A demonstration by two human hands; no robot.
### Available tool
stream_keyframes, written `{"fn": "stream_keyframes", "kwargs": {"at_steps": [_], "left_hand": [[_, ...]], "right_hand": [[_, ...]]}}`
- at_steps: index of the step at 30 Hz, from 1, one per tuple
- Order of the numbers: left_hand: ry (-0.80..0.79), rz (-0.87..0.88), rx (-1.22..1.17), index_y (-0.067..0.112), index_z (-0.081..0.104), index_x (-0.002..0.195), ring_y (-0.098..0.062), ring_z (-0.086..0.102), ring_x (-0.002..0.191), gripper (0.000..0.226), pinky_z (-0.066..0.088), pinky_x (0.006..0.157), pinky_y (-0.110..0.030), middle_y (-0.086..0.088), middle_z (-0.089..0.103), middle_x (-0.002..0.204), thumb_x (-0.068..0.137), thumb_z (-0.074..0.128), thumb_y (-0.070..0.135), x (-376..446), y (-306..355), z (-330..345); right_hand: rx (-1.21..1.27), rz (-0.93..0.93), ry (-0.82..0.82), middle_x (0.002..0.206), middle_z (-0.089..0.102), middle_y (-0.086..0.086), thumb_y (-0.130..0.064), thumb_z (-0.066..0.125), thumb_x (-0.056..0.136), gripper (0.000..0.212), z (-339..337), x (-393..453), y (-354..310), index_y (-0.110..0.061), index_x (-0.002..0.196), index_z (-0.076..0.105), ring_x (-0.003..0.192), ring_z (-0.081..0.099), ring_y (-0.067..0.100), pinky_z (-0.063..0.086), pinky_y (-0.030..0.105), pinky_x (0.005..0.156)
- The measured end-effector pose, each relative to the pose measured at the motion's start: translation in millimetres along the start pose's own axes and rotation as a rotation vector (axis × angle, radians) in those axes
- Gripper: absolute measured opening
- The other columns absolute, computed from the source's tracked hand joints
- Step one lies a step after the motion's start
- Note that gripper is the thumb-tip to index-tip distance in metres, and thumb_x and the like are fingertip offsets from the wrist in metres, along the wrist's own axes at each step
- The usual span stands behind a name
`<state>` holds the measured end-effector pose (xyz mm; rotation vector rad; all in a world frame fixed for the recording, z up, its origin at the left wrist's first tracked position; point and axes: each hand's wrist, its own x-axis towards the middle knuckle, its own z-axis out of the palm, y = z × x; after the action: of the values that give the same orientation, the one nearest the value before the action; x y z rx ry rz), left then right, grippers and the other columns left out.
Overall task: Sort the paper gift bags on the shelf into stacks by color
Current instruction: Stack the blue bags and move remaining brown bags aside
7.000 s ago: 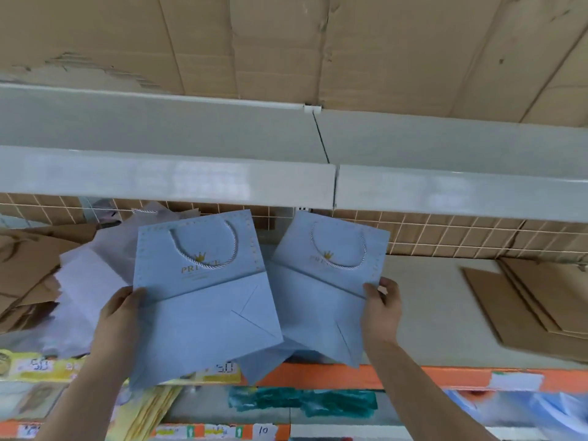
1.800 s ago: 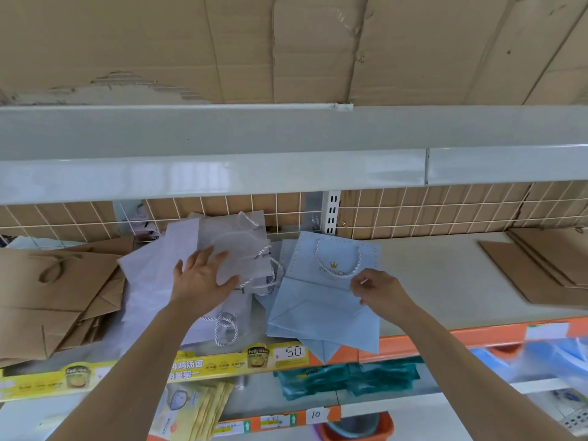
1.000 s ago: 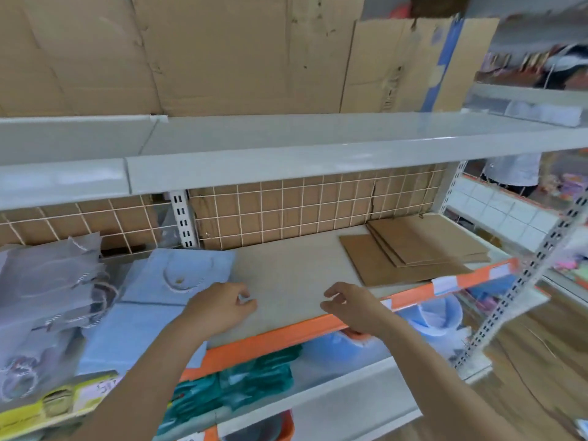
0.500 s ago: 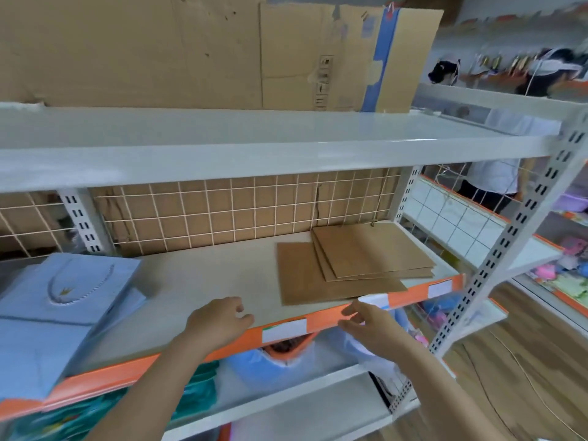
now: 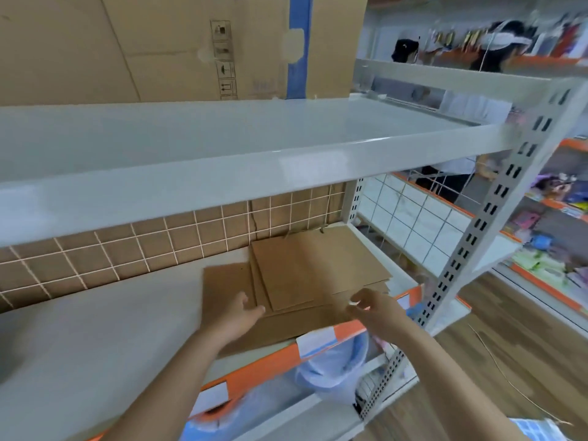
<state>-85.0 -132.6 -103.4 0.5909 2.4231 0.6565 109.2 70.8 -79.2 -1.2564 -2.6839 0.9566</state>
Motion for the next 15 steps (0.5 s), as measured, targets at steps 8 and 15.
{"fn": "stream_keyframes", "kwargs": {"at_steps": [8,15], "left_hand": [[0.186,-0.184,-0.138,0.016,0.036,0.071,-0.016,0.045,0.067,0.023,0.035,0.050,-0.024,-0.003,0.042,0.076,0.090,0.044,0.006,41.0,47.2,21.1],[0.134,-0.373,-0.156,0.001,0.048,0.132,-0.034,0.057,0.116,0.073,0.050,0.094,-0.043,-0.017,0.058,0.125,0.075,0.079,0.033,44.9,65.0,30.4]], "right_hand": [[-0.004,0.145,0.111,0.122,0.058,0.020,-0.031,0.056,0.091,0.049,-10.7,80.2,49.5,0.000,0.128,0.046,0.111,0.054,0.033,0.044,0.035,0.089],[-0.057,0.168,0.072,0.117,0.060,0.016,-0.050,0.054,0.089,0.046,-18.7,125.3,65.2,-0.010,0.109,0.045,0.114,0.046,0.035,0.040,0.039,0.084]]}}
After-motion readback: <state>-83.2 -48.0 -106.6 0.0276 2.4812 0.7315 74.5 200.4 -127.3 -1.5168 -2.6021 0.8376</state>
